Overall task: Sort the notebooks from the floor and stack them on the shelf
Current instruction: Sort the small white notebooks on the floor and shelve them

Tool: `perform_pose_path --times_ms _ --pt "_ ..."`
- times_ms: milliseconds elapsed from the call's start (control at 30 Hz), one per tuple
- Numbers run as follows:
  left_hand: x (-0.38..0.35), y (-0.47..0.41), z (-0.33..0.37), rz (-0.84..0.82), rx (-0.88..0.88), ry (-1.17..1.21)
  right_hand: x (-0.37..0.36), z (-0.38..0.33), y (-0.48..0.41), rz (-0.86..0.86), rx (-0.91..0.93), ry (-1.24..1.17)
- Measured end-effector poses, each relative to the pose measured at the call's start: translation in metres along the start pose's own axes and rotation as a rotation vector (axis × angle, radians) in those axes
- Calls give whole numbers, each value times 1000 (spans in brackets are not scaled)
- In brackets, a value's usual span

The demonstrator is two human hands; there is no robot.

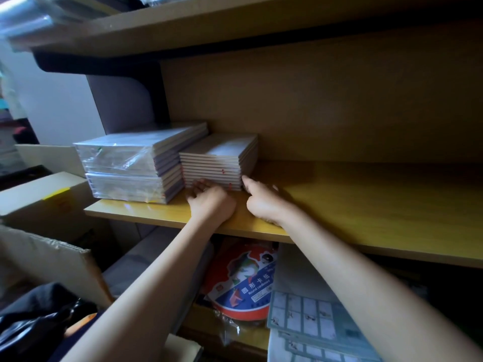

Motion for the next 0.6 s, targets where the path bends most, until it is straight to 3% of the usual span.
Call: perform_pose_path --times_ms 167,433,600 --pt "2 9 1 13 2 -18 -8 3 -5 78 -16 -157" --pt "-2 0 -2 6 -40 1 -2 0 -2 -54 129 56" --pt "0 8 1 89 -69 86 10 3 -2 214 49 -165"
Point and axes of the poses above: each hand's wrist, its own y-axis away from the middle knuckle, its own x-axis out of the back of the hand, z = x × y, the point moved 5 cm from there along -y, towards the middle knuckle, and after that the axes turned 10 degrees about y, right-handed, at the moved point
